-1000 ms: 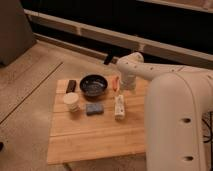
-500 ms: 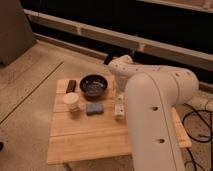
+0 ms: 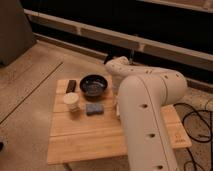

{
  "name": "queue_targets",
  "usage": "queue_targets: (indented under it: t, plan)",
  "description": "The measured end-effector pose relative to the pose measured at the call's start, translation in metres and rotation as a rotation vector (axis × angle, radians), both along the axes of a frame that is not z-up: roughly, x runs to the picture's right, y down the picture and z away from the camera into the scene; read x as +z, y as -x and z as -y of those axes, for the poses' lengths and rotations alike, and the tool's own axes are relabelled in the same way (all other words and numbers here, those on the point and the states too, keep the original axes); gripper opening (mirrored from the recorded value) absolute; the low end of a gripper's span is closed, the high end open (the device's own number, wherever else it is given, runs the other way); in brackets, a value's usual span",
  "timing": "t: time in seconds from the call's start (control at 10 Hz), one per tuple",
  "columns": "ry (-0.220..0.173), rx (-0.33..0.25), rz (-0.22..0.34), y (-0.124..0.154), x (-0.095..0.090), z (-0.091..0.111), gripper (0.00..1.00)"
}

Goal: Place the bottle in the ceramic bowl

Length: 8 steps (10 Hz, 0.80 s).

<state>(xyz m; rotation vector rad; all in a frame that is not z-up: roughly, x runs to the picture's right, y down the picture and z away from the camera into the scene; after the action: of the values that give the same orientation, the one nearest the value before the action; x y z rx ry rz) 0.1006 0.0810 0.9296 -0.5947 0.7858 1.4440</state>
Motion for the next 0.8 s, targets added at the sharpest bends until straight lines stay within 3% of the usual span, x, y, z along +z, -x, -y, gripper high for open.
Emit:
queue_targets:
  t: [0.2, 0.4, 0.5, 0.6, 0.8]
  plan:
    - [0.003, -0.007, 0.003, 0.0, 0.004, 0.002, 0.03]
    - [-0.035, 0.01, 0.01, 0.0, 0.006, 0.016, 0.0]
    - [-0.091, 0.04, 0.02, 0.002, 0.001, 0.037, 0.0]
    - [-0.178, 0.072, 0.039, 0.007, -0.014, 0.068, 0.0]
    - [-0.343, 0.089, 0.082, 0.016, -0.055, 0.119, 0.0]
